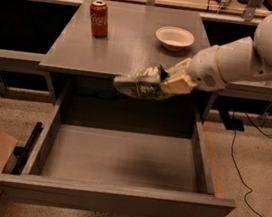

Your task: Place green jalapeno chip bag into top drawer

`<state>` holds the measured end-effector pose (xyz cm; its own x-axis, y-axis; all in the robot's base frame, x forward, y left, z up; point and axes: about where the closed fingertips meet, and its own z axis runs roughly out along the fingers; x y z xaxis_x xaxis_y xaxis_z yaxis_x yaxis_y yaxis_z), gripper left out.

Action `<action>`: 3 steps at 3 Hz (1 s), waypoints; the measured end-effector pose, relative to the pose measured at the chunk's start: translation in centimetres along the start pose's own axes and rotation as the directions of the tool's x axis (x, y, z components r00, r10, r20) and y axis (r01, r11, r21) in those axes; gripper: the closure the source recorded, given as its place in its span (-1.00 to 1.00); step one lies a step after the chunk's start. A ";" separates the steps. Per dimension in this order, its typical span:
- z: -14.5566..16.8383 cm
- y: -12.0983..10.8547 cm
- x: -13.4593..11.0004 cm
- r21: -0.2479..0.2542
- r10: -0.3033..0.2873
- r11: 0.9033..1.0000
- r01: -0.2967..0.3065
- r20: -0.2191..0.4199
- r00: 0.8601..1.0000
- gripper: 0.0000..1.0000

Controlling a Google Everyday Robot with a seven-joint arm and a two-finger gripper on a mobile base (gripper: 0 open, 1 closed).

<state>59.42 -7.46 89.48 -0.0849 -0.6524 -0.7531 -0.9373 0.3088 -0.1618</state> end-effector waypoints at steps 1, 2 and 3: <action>0.4 4.3 4.3 -0.027 0.025 0.999 -0.028 -0.104 0.994 0.66; 1.7 7.9 9.4 -0.048 0.093 0.993 -0.105 -0.207 0.974 0.19; 3.3 10.1 13.9 -0.047 0.169 0.981 -0.190 -0.287 0.943 -0.27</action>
Offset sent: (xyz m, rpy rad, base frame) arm -0.1205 -0.0442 -0.1624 -0.2360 0.3090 -0.1136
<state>49.92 -11.14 75.25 -0.3359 -0.7615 -0.5543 -0.9187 0.3947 0.0145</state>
